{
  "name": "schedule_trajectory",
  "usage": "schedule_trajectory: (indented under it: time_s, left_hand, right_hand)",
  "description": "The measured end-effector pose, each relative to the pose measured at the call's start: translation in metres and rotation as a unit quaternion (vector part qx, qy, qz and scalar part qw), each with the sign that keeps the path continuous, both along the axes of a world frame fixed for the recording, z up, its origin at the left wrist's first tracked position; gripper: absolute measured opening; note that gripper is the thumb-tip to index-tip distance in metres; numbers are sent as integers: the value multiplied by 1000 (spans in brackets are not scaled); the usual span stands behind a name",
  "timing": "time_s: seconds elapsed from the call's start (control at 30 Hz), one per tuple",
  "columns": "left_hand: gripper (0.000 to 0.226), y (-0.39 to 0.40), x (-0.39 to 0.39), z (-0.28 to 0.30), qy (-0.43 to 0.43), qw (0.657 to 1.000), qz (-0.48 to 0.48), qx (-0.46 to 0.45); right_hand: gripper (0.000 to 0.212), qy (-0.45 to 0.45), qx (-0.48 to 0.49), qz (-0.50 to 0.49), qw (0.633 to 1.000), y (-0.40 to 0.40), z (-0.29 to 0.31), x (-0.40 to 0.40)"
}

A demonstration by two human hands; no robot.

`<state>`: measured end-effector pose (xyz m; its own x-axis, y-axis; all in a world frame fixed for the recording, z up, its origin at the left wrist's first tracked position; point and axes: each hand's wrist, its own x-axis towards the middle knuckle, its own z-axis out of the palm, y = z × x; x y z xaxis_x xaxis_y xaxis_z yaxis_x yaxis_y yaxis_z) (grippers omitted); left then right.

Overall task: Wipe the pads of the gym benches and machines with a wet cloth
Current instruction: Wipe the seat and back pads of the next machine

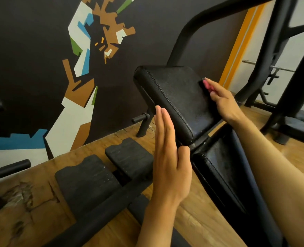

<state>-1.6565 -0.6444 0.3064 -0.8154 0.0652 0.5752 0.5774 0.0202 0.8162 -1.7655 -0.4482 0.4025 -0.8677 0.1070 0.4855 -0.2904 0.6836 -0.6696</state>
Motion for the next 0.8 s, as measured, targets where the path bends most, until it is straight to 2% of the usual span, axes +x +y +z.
schedule_trajectory:
  time_s: [0.1, 0.23, 0.33, 0.43, 0.53, 0.73, 0.8]
  left_hand:
    - [83, 3, 1, 0, -6, 1000, 1, 7]
    - [81, 6, -2, 0, -10, 1000, -3, 13]
    - [81, 1, -4, -3, 1, 1000, -12, 6]
    - [80, -2, -5, -2, -2, 1000, -15, 2]
    - [80, -3, -3, -1, -5, 1000, -19, 1]
    - [82, -2, -6, -2, -1, 1000, -24, 3]
    - [82, -2, -4, -1, -1, 1000, -26, 8]
  right_hand:
    - [53, 16, 29, -3, 999, -15, -10, 21]
    - [49, 76, 140, 98, 982, -39, -43, 92]
    - [50, 77, 184, 129, 971, -17, -44, 97]
    - [50, 38, 131, 39, 990, 13, -28, 57]
    - [53, 21, 73, -24, 997, 3, -25, 52]
    - [50, 110, 156, 142, 971, -68, -39, 103]
    - [50, 113, 171, 131, 970, -62, -24, 78]
